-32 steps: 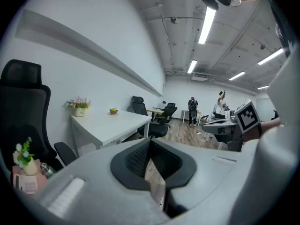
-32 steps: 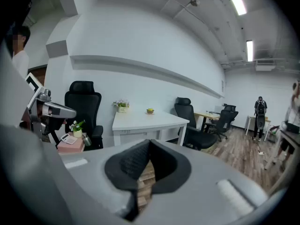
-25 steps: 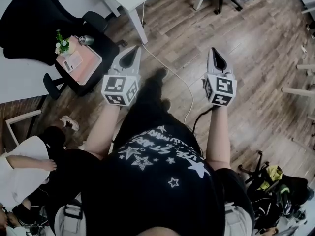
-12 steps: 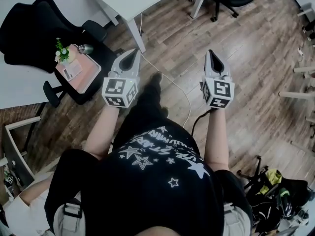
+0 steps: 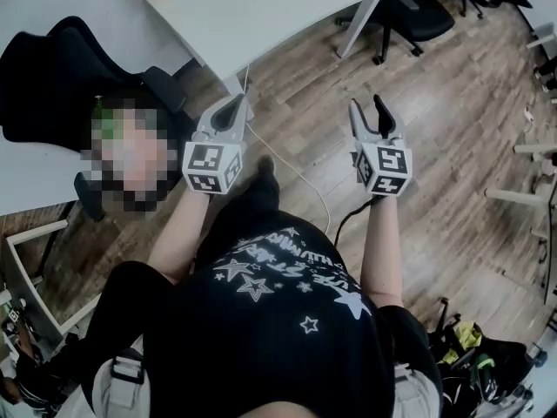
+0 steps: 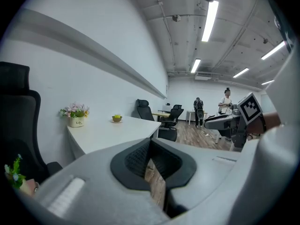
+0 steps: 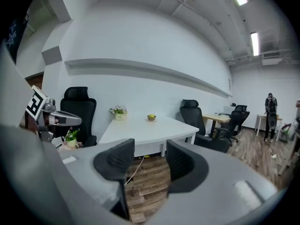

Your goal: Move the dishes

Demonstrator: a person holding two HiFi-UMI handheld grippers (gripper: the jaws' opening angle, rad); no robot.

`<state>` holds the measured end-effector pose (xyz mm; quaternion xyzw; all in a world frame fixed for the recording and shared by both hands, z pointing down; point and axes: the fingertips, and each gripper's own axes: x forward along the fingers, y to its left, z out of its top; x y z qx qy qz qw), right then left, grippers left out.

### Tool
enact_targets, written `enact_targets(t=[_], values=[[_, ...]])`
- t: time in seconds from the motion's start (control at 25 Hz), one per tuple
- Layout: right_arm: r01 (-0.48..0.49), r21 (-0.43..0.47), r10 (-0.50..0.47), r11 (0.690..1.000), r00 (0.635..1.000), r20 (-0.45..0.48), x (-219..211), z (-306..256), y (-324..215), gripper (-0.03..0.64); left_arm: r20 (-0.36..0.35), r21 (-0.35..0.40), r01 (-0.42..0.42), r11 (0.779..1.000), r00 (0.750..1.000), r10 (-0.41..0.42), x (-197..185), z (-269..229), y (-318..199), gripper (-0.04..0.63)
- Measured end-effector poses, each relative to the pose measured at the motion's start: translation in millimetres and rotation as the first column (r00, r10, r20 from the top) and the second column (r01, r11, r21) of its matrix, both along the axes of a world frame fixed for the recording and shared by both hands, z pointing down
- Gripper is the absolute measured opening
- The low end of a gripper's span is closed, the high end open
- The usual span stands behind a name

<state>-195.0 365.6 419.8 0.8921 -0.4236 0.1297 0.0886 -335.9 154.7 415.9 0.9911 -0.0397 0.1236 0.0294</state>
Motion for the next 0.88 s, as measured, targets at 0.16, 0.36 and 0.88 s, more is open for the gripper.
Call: enact_targets(t=[0.16,0.36,0.88], values=[[-0.001,-0.011,0.001,1.0,1.0,-0.002,52,-9,-40,0.216,0.0,-0.003,-0.003,1.0,1.0,0.003,46,-3,-39,0.011],[0.004,-0.011,-0.004,1.0,1.0,0.001,109,-12,-105,0.216,-0.003,-0.014,0.0,1.0,1.0,0.0,93,-2,-98,0.011],[0.139,-0.03,-0.14,0.99,0.99,-0.027,194,-18,-243,0.216,-0.03,-0.016,0.128,0.992,0.991,-0.129,138,-3,-202,0.011]])
